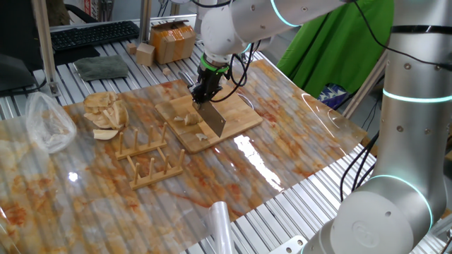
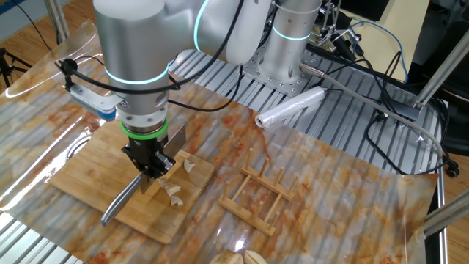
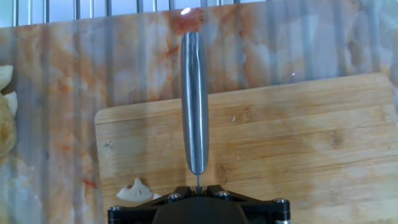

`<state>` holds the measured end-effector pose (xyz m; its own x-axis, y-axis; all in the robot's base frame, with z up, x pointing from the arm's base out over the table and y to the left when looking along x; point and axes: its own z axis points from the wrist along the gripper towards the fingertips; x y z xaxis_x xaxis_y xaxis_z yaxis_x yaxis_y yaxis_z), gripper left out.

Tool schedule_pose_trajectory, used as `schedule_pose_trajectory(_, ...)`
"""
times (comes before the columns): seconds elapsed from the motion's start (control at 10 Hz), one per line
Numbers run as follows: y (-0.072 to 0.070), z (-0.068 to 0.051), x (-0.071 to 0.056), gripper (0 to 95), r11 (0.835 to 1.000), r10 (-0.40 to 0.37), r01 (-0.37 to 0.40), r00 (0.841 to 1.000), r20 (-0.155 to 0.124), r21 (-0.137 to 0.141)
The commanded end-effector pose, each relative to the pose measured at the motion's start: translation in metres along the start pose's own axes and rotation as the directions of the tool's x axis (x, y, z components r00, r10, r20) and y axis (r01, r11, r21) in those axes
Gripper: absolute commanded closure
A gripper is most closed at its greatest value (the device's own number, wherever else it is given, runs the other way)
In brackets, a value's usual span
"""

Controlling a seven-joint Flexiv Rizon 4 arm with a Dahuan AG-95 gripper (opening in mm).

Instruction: Slice the lotus root

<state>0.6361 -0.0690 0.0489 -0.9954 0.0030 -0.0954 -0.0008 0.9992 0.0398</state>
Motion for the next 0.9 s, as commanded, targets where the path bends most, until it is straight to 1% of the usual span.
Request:
schedule_pose_trajectory(0.1, 0.002, 0.006, -0.001, 95.0, 1.0, -0.001, 0.001, 1.0, 0.0, 0.001)
schedule_pose_trajectory(0.3, 0.003, 0.009, 0.0, 95.0, 1.0, -0.004, 0.004, 1.0, 0.004, 0.015)
schedule_pose_trajectory(0.5, 0.004, 0.011, 0.002, 95.0, 1.0, 0.002, -0.002, 1.0, 0.01, 0.013)
schedule_pose_trajectory(0.7, 0.003, 0.017, 0.0, 95.0, 1.0, 0.001, -0.002, 1.0, 0.025, 0.008)
schedule_pose_trajectory(0.8, 0.002, 0.017, -0.001, 95.0, 1.0, -0.001, 0.001, 1.0, 0.02, 0.01)
schedule_pose_trajectory(0.9, 0.003, 0.016, 0.0, 95.0, 1.0, 0.008, -0.008, 1.0, 0.021, -0.001)
